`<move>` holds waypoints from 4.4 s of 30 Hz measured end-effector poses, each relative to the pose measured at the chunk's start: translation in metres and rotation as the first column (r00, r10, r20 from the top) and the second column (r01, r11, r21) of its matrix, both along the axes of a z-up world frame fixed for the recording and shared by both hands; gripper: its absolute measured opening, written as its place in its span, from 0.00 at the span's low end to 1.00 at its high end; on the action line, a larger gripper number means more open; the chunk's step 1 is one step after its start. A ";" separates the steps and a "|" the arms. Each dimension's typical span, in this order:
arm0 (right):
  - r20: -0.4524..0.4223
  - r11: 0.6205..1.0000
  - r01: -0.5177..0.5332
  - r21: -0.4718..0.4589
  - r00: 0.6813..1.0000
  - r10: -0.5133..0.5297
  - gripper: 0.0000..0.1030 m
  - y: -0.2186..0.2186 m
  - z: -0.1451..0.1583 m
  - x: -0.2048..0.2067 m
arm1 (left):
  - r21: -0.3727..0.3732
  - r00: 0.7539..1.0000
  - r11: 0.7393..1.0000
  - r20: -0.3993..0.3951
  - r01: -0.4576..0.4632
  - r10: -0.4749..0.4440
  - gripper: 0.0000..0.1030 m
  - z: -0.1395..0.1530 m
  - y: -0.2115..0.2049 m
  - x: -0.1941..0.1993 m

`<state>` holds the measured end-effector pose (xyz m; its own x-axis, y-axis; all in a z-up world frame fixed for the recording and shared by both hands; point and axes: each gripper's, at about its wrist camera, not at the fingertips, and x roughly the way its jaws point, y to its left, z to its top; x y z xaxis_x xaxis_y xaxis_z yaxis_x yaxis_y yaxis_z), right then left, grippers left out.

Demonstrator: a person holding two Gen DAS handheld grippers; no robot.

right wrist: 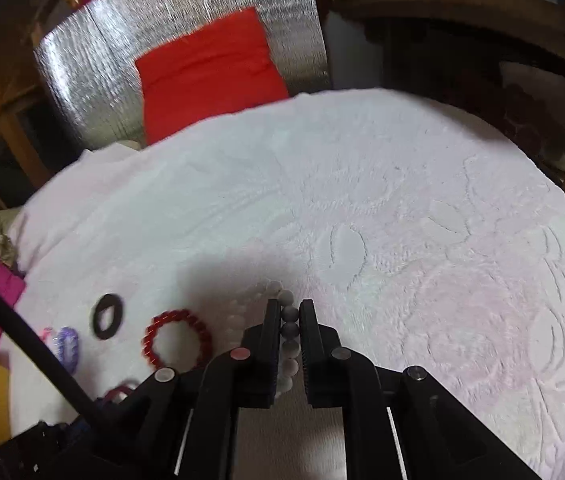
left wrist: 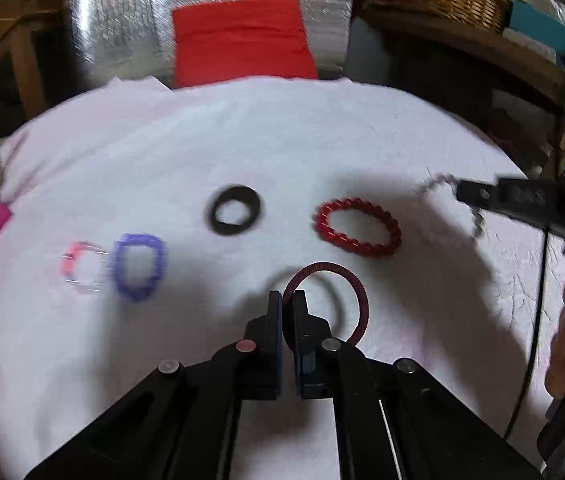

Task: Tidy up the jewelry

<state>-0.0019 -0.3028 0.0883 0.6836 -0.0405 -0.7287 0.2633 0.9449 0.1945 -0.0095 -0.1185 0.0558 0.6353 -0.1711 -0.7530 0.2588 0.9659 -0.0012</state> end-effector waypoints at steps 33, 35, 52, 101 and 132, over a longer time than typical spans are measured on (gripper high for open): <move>0.241 0.924 -0.381 0.012 0.898 0.367 0.10 0.252 0.083 -0.092 | -0.167 0.759 0.818 0.306 -0.551 0.574 0.04 0.113 0.271 -0.165; 0.248 0.909 -0.416 0.006 0.881 0.402 0.10 0.267 0.088 -0.095 | -0.189 0.726 0.787 0.307 -0.587 0.615 0.04 0.116 0.285 -0.182; 0.220 0.691 -0.721 0.040 0.681 0.698 0.10 0.444 0.091 -0.140 | -0.101 0.585 0.614 0.213 -0.783 0.782 0.04 0.091 0.395 -0.265; 0.173 0.905 -0.357 0.232 0.930 0.323 0.22 0.193 0.079 -0.082 | 0.142 0.757 0.747 0.218 -0.649 0.616 0.71 0.104 0.278 -0.207; -0.041 0.973 -0.094 0.210 0.994 0.105 0.24 0.036 -0.018 0.009 | -0.117 0.965 0.964 -0.139 -0.238 0.221 0.50 -0.021 0.105 0.034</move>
